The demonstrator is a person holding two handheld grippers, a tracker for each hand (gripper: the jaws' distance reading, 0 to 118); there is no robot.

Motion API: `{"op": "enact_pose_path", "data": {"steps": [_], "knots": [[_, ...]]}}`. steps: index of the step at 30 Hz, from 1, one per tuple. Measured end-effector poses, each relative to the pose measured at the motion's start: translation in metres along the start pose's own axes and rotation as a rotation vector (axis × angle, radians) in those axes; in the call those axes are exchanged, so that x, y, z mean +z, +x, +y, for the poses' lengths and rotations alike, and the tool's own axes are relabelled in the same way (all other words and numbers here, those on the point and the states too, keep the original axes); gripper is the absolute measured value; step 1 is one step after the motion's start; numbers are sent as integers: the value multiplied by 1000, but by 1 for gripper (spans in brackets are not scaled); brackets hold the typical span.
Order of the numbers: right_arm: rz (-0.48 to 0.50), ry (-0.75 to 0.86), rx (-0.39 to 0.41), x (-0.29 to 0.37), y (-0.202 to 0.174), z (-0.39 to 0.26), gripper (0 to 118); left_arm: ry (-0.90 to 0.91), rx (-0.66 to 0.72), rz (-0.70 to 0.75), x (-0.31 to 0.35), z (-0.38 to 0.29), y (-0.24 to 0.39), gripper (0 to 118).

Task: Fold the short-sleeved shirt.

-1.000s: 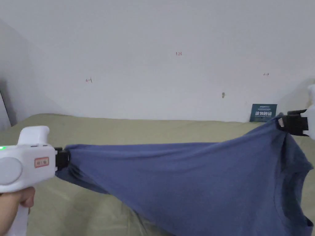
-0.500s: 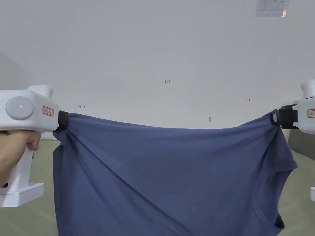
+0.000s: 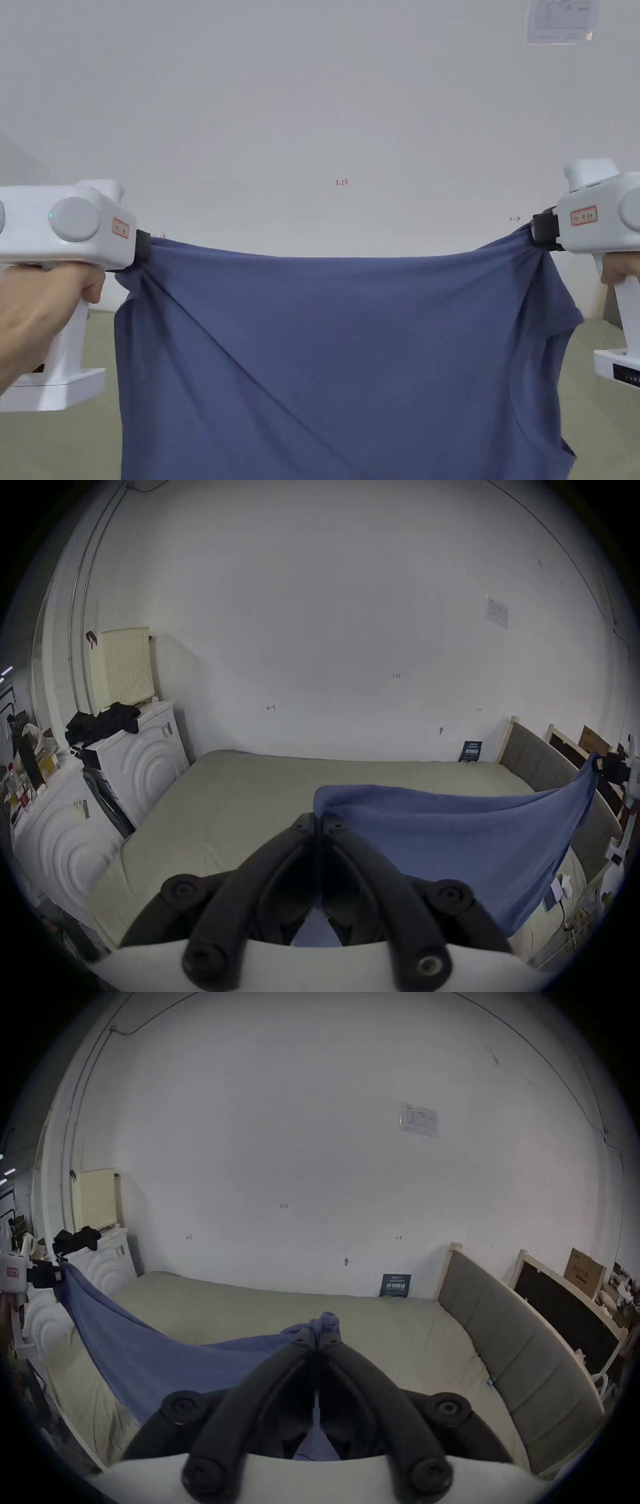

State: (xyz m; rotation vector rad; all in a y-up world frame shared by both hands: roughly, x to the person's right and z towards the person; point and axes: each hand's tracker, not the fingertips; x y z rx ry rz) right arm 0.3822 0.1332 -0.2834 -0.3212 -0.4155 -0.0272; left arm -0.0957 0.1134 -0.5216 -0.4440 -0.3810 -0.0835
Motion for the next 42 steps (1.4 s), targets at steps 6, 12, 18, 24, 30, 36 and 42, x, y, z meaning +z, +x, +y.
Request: {"op": "enact_pose_path", "data": {"steps": [6,12,18,24,30,36,42], "knots": [[-35,23,42,-52,4,48,3,37,-11,53,-43,42,17,2],[-69,29,41,-103,7,72,3,62,3,66,-96,67,26,2],[-80,20,40,-155,5,74,3,51,-19,98,-154,64,34,2],[-93,-21,13,-202,7,45,3,1,-33,100,-206,34,39,2],[-46,-111,24,-207,13,-33,3,-93,-69,79,-226,-32,43,2],[7,-223,-17,-157,12,-151,3,-196,-81,19,-208,-125,40,2],[49,-332,-87,-67,8,-258,3,-275,-96,-10,-154,-222,23,2]]}}
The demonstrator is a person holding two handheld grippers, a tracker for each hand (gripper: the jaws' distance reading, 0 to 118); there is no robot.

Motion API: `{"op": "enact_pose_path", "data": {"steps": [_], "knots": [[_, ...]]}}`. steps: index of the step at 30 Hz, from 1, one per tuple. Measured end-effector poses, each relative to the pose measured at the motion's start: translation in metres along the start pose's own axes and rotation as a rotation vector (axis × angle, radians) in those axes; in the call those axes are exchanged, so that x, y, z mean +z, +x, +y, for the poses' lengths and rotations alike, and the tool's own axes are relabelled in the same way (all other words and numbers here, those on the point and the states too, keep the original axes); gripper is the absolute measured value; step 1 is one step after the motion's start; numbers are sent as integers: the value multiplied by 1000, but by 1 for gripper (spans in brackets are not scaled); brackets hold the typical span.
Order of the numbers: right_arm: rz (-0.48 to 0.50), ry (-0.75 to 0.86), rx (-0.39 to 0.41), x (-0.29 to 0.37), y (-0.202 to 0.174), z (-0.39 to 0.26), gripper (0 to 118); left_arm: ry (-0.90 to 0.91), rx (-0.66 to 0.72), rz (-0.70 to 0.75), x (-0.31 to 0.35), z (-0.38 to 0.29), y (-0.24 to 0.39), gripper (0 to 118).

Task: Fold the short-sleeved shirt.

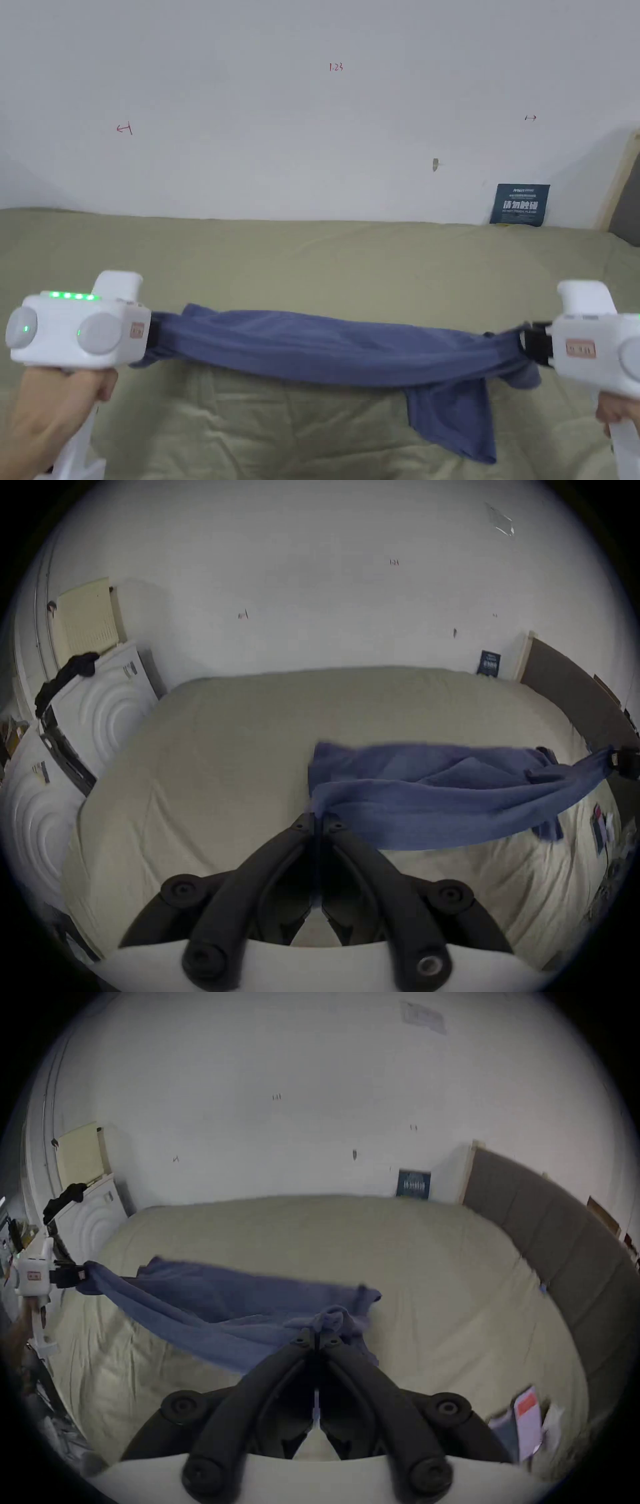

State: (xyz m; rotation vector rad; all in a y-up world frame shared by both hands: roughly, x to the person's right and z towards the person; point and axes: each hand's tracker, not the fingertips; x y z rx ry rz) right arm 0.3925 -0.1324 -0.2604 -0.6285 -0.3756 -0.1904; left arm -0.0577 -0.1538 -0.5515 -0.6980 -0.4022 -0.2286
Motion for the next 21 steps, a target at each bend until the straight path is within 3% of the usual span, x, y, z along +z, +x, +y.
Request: {"op": "enact_pose_path", "data": {"steps": [10,14,21], "knots": [[32,-114,-30,90,1,-152,3,-76,68,-54,86,-158,-27,2],[51,-114,-97,124,6,-184,3,-78,78,-69,122,-201,-33,2],[47,-136,-107,154,8,-219,3,-74,59,-80,155,-239,-34,2]]}}
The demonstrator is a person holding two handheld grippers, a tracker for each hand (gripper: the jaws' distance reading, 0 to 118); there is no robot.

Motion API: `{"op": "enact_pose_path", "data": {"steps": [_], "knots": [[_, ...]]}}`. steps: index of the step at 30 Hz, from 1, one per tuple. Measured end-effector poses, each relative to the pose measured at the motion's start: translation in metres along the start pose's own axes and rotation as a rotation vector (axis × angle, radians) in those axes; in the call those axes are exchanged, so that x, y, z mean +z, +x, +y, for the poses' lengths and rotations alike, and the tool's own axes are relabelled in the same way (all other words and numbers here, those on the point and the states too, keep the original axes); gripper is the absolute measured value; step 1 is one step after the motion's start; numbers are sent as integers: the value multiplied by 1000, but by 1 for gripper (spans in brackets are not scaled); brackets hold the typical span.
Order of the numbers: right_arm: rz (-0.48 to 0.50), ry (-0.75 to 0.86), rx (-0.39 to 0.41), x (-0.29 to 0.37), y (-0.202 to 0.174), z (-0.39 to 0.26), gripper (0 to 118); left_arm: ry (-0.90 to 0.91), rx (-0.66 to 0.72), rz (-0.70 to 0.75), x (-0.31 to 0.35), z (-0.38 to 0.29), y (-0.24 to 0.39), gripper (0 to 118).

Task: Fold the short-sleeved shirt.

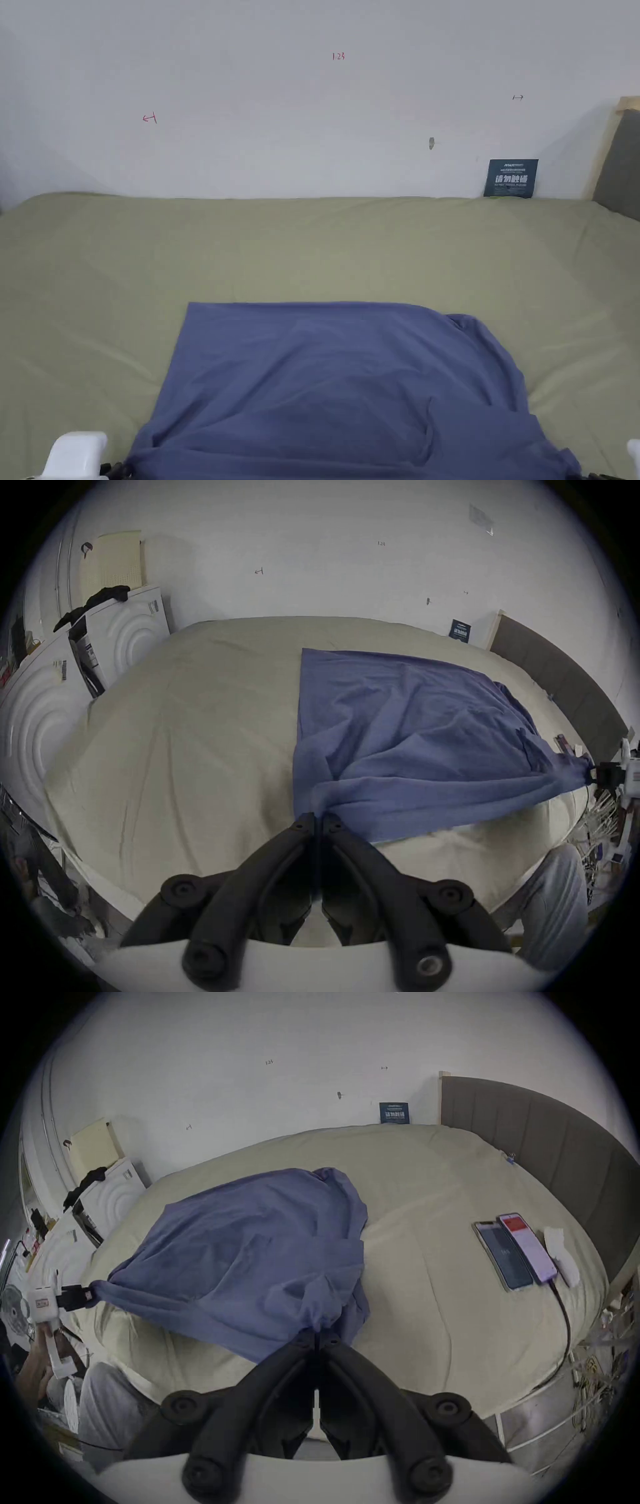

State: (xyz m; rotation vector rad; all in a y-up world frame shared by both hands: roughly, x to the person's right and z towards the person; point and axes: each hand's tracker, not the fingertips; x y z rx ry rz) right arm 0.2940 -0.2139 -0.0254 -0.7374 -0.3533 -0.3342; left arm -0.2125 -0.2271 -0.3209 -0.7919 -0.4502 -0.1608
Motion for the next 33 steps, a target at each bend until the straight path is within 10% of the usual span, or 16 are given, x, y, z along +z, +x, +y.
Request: {"op": "enact_pose_path", "data": {"steps": [8,10,11,12,13,21,23,25,26,27,33], "knots": [[4,-26,-38,-10,3,-10,6,-16,18,-7,-6,-9,-5,3],[6,-23,-47,-9,0,-9,26,-10,20,-8,-6,-9,-5,12],[9,-14,-46,-7,-2,-7,64,-7,26,1,-5,-7,-6,40],[-2,-4,-41,-6,-1,-6,109,-5,31,4,-5,-5,-8,95],[-10,22,-39,-2,-3,-4,118,-1,44,-1,-3,-3,-10,118],[-23,196,-54,24,-26,20,118,155,94,-8,91,25,47,114],[-17,212,-49,28,-33,18,114,157,111,-9,51,13,10,94],[5,222,-50,33,-36,11,64,169,109,-13,54,8,11,14],[-2,225,-44,35,-40,9,20,180,94,8,71,12,24,0],[-21,232,-26,36,-44,6,1,172,86,6,72,12,26,0],[-55,250,-60,38,-45,-12,1,157,115,-5,71,3,9,0]]}}
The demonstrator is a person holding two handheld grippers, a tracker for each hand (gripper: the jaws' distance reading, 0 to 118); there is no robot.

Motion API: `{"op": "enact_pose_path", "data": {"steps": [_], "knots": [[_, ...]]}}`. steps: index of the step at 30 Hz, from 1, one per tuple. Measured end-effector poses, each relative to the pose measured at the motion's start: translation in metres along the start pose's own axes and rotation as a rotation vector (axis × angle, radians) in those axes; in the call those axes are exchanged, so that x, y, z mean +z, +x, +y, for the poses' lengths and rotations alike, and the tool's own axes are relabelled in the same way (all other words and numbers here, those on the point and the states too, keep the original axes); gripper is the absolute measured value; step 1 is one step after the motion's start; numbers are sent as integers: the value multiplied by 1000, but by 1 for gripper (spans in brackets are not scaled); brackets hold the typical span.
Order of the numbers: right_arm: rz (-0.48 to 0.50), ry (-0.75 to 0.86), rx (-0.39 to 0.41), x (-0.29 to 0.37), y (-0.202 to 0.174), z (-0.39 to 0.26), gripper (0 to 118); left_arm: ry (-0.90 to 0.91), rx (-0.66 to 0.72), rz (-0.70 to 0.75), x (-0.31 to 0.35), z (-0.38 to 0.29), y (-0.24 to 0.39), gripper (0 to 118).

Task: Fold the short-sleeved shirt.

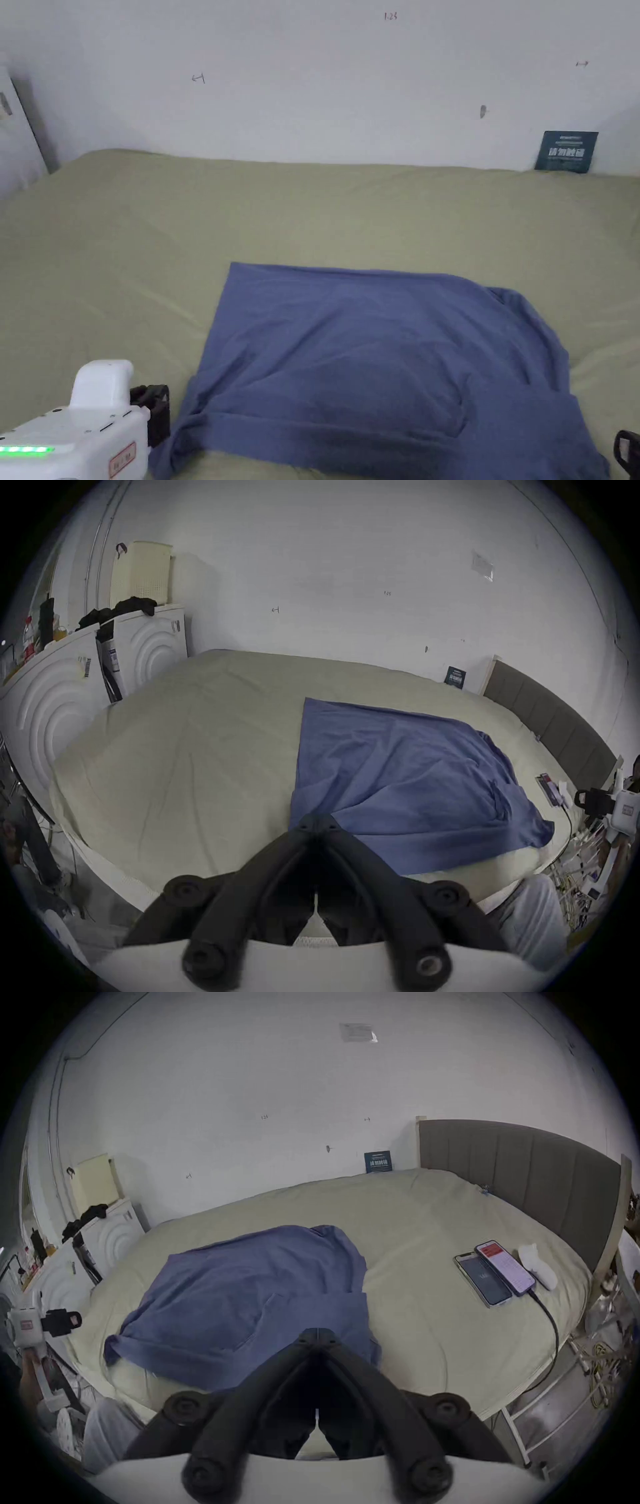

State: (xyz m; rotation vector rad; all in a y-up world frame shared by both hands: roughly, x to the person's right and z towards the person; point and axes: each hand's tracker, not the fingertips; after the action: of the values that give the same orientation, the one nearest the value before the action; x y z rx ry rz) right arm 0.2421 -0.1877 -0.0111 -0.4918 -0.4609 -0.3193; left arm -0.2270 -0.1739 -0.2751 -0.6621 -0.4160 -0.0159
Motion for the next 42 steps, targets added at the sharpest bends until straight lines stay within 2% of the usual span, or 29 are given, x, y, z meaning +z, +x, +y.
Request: {"op": "enact_pose_path", "data": {"steps": [4,5,8,9,10,11,12,17,18,20,21,22,23,26,27,28,30,31,32,35,38,39,40,41,42], "knots": [[2,-29,28,-1,1,-3,1,-64,25,0,-29,-5,-35,0],[0,-34,40,-1,-1,-4,1,-87,-2,10,-26,-16,-22,0],[5,-64,63,-3,-4,-7,1,-167,5,-15,-47,-25,-34,0],[3,-71,66,-4,-4,-9,1,-179,-10,1,-43,-30,-20,5],[6,-86,67,-8,-2,-11,1,-190,-10,17,-50,-32,-21,35],[6,-98,61,-12,1,-15,1,-228,-21,28,-60,-33,-23,80],[8,-103,56,-13,2,-16,1,-257,-16,33,-71,-36,-26,118],[0,-145,71,-21,8,-19,1,-309,-5,56,-102,-36,-36,113],[0,-156,68,-24,10,-19,1,-313,-2,52,-106,-36,-37,100],[-7,-174,61,-26,15,-20,1,-319,-7,51,-106,-34,-31,58],[-12,-184,62,-28,17,-20,1,-315,-17,51,-100,-33,-22,42],[-15,-192,61,-29,20,-21,1,-311,-43,60,-96,-32,-18,15],[-15,-201,60,-31,26,-23,1,-310,-46,11,-92,-30,-17,2],[-15,-225,65,-36,34,-25,2,-308,-52,21,-85,-26,-4,2],[-10,-232,67,-36,35,-27,10,-288,-77,18,-83,-26,1,2],[2,-239,63,-37,38,-28,34,-289,-85,26,-82,-26,6,2],[33,-241,58,-41,42,-29,92,-290,-80,26,-81,-26,7,2],[75,-282,54,-46,41,-32,104,-289,-78,27,-79,-25,9,2],[68,-323,58,-54,42,-34,105,-289,-75,30,-78,-25,11,2],[49,-344,98,-70,42,-40,105,-293,-70,31,-80,-23,8,2],[51,-362,90,-83,49,-41,103,-299,-71,36,-81,-22,6,2],[59,-366,82,-82,50,-41,92,-300,-70,38,-81,-22,7,2],[56,-360,72,-81,53,-40,59,-301,-69,40,-81,-21,9,2],[35,-336,69,-80,56,-39,5,-304,-67,38,-83,-21,6,2],[36,-317,50,-78,59,-42,5,-307,-68,35,-83,-20,6,2]]}}
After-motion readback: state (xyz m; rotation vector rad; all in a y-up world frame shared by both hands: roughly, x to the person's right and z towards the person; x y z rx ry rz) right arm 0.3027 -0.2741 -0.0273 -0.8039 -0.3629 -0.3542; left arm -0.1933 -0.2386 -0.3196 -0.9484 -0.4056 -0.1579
